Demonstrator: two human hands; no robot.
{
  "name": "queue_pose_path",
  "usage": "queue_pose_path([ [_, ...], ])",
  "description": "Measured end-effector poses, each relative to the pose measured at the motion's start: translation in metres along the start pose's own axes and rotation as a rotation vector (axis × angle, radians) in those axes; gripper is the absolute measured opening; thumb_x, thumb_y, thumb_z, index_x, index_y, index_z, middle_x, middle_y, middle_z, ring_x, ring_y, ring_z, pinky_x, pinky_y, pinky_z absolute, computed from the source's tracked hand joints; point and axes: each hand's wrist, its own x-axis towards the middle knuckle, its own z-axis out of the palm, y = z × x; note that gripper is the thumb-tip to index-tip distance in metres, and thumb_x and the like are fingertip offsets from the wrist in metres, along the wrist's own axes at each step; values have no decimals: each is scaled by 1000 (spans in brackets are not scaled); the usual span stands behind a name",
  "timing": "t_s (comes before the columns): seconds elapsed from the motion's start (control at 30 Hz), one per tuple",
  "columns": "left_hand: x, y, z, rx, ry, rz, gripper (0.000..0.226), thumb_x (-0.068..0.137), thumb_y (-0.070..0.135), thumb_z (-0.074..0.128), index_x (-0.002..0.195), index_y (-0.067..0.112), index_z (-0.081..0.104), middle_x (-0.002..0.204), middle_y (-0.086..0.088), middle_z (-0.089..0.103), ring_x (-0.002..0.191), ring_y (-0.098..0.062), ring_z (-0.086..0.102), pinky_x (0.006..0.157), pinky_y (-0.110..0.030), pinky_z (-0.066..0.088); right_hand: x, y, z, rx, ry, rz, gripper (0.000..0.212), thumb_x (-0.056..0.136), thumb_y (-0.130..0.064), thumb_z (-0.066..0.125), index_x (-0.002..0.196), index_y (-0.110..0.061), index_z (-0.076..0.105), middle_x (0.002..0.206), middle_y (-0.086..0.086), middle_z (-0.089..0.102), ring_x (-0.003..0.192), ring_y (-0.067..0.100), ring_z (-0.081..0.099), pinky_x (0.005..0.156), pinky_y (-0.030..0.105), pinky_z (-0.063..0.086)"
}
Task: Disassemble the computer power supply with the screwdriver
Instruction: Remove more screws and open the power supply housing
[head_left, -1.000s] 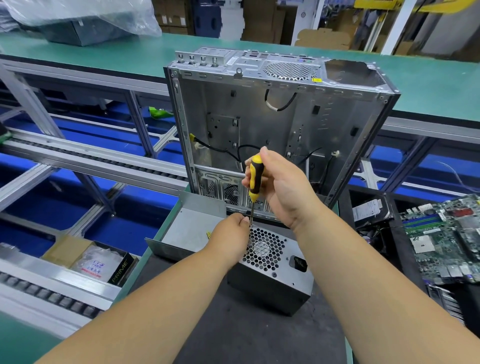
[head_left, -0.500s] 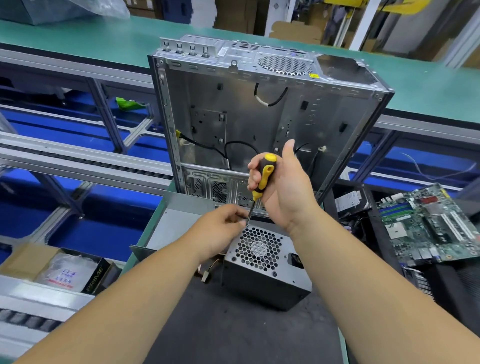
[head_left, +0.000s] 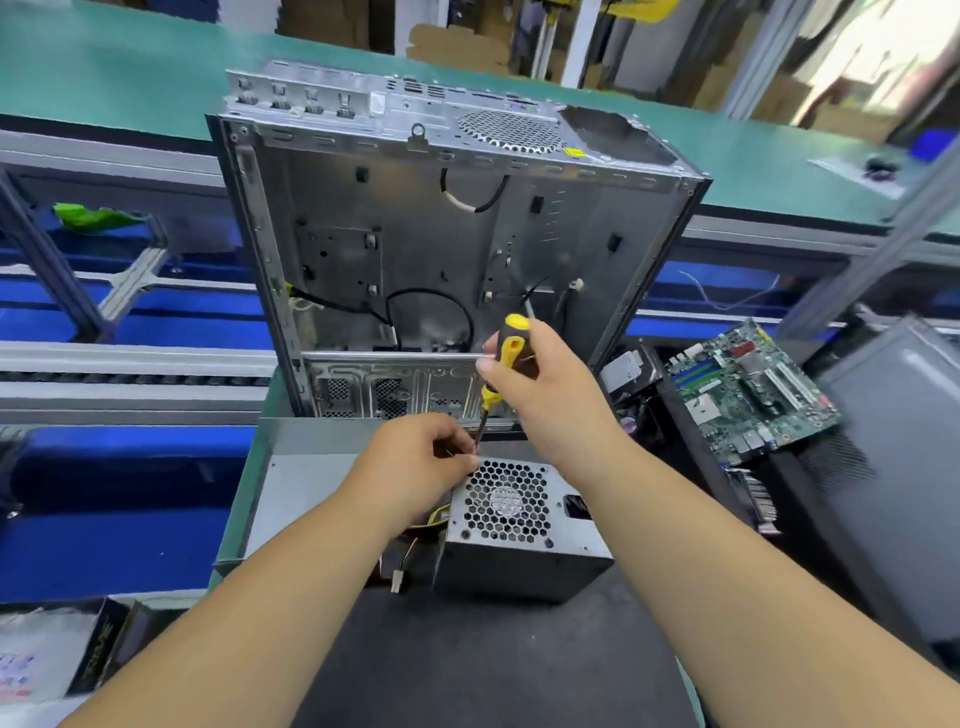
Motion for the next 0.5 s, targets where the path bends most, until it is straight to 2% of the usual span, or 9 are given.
queue_pose_path([
  [0.1, 3, -4, 2, -122, -69, -41, 14, 83, 25, 77, 76, 29, 64, 73, 9, 66, 76, -13, 64, 72, -29, 50, -6, -4, 0, -80, 54, 8, 7, 91, -28, 68, 88, -32, 62, 80, -17, 66, 75, -3, 61, 72, 24, 49],
  [0.2, 6, -7, 3, -279, -165, -161, 12, 83, 22, 77, 83, 21, 66, 72, 2, 63, 71, -15, 60, 70, -30, 48, -13, -10, -1, -110, 57, 16, 8, 91, -28, 69, 91, -32, 62, 84, -15, 64, 80, 0, 62, 78, 30, 54],
  [0.33, 11, -10, -1, -446, -274, -242, 12, 82, 17, 79, 81, 15, 68, 59, 9, 66, 54, -1, 58, 61, -20, 42, -19, -14, -2, -151, 56, -6, 8, 90, -26, 70, 91, -30, 63, 76, -24, 62, 75, -6, 60, 74, 22, 49],
  [0.5, 11, -11, -2, -524, -290, -261, 12, 80, 13, 80, 78, 16, 68, 62, 9, 68, 62, -6, 60, 68, -25, 46, -25, -14, -3, -149, 97, -3, 9, 90, -24, 71, 94, -27, 64, 77, -30, 62, 77, -6, 61, 71, 15, 49],
])
